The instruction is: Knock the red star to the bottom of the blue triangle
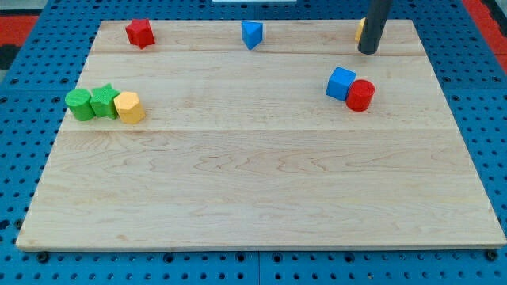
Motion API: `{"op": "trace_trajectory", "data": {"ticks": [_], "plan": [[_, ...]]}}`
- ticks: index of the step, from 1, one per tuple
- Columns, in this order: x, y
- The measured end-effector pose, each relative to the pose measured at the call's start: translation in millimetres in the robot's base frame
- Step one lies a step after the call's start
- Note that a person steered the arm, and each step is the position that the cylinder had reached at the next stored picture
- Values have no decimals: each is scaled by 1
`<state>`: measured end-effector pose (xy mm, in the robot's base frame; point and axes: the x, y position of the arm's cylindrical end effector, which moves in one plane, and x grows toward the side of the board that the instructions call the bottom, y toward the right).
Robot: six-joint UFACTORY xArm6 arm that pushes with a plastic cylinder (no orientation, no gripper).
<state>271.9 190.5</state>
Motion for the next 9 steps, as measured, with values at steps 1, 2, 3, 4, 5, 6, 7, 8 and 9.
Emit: {"op": "trace_trajectory", "data": {"ticks": [1,2,3,4,5,6,7,8,9], "plan": [[1,0],[20,-7],[44,-61],[65,-40],[91,-18],[111,-144],[80,-257],[60,-326],[60,-443]]}}
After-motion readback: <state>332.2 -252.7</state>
